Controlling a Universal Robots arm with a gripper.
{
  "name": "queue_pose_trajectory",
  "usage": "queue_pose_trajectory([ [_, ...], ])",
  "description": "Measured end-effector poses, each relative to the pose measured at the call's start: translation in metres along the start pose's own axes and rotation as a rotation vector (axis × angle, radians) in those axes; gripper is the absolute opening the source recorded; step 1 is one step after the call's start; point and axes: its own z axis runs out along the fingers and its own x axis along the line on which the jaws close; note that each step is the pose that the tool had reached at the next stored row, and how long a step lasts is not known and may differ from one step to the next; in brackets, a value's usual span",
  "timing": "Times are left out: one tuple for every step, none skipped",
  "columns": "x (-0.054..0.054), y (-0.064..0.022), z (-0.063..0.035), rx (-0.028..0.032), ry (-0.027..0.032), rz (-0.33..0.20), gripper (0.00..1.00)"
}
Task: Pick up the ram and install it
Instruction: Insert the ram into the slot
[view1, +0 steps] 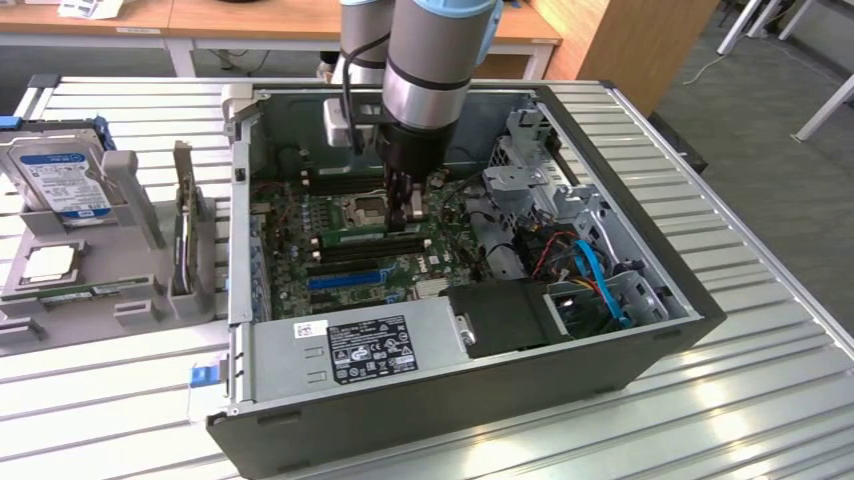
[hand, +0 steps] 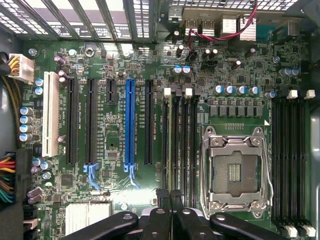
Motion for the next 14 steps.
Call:
queue_pose_trajectory([
  [0.0, 0.0, 0.0006, 0.0001, 0.0, 0.0, 0.11],
  [0.0001, -0.0001, 0.0012, 0.0002, 0.0, 0.0, 0.11],
  [0.0001, -0.0001, 0.0018, 0.0003, 0.0001, 0.0, 0.11],
  [0.0001, -0.0001, 0.0024, 0.0004, 0.0, 0.0, 0.11],
  [0.0002, -0.0001, 0.003, 0.0005, 0.0, 0.0, 0.11],
  [0.0002, -0.0001, 0.0036, 0.0006, 0.0001, 0.0, 0.11],
  [0.0002, -0.0001, 0.0041, 0.0007, 0.0, 0.0, 0.11],
  [0.0003, -0.0001, 0.0045, 0.0008, 0.0001, 0.0, 0.11],
  [0.0003, -0.0002, 0.0049, 0.0008, 0.0001, 0.0, 0.11],
  [0.0003, -0.0002, 0.0052, 0.0008, 0.0002, 0.0, 0.11],
  [0.0004, -0.0001, 0.0052, 0.0008, 0.0004, 0.0, 0.11],
  [0.0004, -0.0001, 0.0052, 0.0007, 0.0004, 0.0, 0.11],
  [0.0003, -0.0002, 0.0053, 0.0008, 0.0002, 0.0, 0.11],
  [0.0003, -0.0002, 0.0054, 0.0009, 0.0001, 0.0, 0.11],
])
